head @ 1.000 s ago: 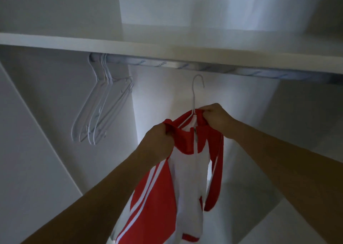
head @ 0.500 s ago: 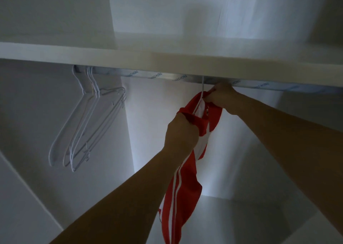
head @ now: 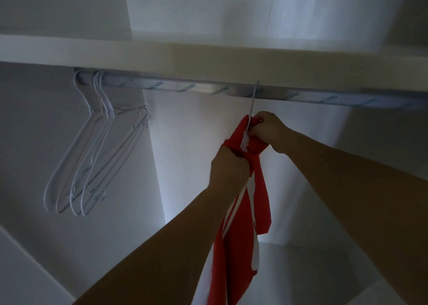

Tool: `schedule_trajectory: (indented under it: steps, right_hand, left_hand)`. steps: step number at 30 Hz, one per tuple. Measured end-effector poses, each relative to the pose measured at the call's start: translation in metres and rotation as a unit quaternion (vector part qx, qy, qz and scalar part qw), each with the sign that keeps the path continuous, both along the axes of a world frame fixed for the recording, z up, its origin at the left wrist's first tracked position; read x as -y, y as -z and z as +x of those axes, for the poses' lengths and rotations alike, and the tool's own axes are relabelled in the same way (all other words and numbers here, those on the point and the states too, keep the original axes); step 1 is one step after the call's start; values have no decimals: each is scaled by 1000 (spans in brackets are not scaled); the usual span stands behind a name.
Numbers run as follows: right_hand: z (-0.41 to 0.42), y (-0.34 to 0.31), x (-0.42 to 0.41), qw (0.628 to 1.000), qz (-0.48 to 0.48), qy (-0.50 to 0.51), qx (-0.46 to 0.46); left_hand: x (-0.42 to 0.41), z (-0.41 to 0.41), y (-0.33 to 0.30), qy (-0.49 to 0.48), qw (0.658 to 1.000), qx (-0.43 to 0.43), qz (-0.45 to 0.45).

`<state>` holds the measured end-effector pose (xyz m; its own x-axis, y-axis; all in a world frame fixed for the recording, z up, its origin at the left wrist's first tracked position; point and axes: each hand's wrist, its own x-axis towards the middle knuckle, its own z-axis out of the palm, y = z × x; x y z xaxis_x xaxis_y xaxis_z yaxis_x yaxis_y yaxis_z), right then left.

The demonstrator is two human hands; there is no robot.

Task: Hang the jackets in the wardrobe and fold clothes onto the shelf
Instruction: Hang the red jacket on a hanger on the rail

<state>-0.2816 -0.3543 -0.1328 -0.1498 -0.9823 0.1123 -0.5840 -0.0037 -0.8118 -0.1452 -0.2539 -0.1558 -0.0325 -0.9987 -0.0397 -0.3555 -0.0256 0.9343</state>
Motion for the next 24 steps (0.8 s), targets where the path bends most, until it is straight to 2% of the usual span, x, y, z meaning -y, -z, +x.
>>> schedule_trajectory:
  steps: [4,8,10,12,18,22,24]
  right_hand:
    - [-11,9,-10,999,8,5,49]
    - [-18,14,-23,999,-22,28,-22]
    - [-21,8,-33,998,-8,20,-50]
    - [-23,-1,-50,999,21,14,-41]
    - [-21,-27,-149,998,28,40,-50]
    - [-23,-45,-232,995,13,40,-92]
    - [-25,-52,-271,993,3,49,-108]
  left_hand:
    - [-3,-8,7,42,998,9,39]
    - [-9,-15,3,74,992,58,81]
    - [-15,-15,-3,88,987,80,109]
    - [-25,-12,-12,100,981,113,120]
    - [-81,16,-53,106,966,234,27]
    - [-121,30,-71,96,921,358,-123]
    - [-140,35,-71,96,895,383,-206]
